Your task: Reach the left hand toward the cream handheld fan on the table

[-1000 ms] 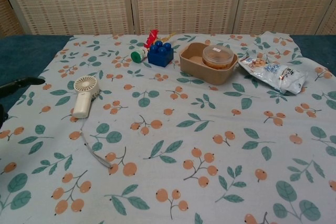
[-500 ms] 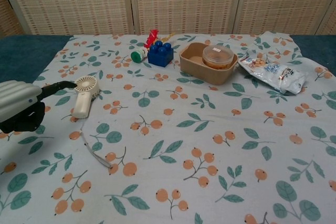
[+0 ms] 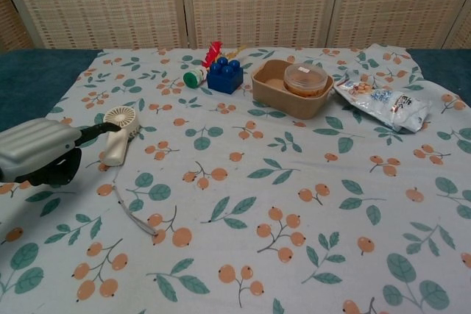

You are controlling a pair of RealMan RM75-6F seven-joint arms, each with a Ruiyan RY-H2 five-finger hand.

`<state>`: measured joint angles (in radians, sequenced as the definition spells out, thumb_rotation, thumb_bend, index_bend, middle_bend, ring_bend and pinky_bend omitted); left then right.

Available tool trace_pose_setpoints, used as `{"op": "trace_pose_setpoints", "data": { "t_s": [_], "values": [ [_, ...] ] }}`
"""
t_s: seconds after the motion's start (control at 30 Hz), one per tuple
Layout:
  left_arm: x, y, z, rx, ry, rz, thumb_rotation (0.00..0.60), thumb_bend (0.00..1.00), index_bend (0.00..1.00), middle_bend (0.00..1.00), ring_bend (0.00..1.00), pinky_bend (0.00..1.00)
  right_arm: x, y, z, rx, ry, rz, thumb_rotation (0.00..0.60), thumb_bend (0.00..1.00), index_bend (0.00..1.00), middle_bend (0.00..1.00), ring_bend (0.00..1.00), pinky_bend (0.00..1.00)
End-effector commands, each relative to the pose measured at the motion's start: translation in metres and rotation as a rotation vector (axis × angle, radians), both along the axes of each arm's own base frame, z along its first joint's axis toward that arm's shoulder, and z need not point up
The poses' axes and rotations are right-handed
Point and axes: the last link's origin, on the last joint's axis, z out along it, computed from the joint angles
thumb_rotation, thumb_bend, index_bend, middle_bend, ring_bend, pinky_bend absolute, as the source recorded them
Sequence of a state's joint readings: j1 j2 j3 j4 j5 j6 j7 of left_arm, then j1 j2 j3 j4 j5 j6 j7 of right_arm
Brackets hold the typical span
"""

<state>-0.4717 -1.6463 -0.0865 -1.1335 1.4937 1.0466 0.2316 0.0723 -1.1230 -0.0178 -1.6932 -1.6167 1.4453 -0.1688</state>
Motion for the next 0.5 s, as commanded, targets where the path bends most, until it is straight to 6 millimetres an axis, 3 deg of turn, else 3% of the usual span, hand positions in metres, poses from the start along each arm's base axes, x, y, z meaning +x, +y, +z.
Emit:
{"op": "trace_pose_setpoints", "data": {
  "t_s": [0.03,0.5],
  "values": [
    [-0.0010,0.0021,-0.0007,-0.002,0.003,0.004,0.600,0.94,0.00,0.96,0.88,1.00,-0.0002,-0.0001,-0.0001,0.000,0.001,-0.002,0.600,0.18,0.00,0.00,0.00,0.00],
    [-0.0067,0.0082,-0.0023,-0.007,0.022,0.023,0.600,0.94,0.00,0.96,0.88,1.00,-0.0009,-0.0009,0.0011,-0.003,0.001,-0.008,0.600,0.18,0.00,0.00,0.00,0.00]
  ]
}}
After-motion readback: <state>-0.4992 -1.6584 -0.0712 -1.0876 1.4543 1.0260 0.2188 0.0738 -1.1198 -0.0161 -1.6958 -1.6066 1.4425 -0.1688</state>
